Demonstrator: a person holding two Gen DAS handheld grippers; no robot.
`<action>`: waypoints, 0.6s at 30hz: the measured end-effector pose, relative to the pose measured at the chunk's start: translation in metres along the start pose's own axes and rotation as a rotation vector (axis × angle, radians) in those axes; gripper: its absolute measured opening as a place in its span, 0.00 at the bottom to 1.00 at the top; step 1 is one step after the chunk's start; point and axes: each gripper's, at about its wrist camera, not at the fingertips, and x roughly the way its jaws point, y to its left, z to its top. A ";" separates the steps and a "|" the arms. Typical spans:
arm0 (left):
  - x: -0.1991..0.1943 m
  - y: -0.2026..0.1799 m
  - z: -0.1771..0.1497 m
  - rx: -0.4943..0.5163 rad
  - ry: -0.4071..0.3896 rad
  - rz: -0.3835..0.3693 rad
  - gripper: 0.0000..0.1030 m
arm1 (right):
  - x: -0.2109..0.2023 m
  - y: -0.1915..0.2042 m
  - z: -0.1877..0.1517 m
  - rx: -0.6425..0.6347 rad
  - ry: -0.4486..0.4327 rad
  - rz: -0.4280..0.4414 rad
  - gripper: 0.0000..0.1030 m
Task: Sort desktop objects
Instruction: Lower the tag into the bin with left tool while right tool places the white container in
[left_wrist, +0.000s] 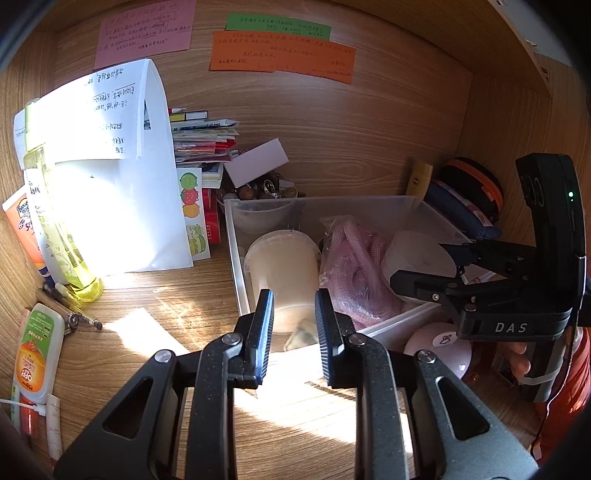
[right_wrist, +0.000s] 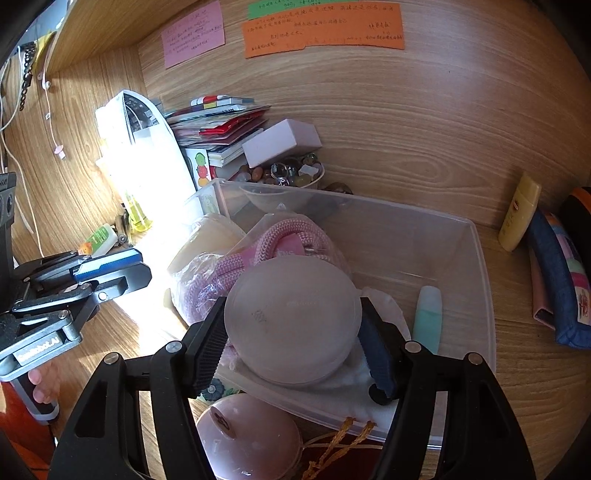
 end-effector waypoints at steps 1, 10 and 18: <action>0.000 0.000 0.000 0.001 -0.001 -0.001 0.23 | -0.001 0.000 0.000 0.000 -0.004 0.001 0.64; 0.001 -0.002 0.001 0.004 0.012 0.006 0.32 | -0.024 0.000 0.007 -0.002 -0.082 0.027 0.76; -0.015 -0.016 0.002 0.034 -0.035 0.077 0.63 | -0.055 0.005 0.006 -0.030 -0.155 -0.002 0.81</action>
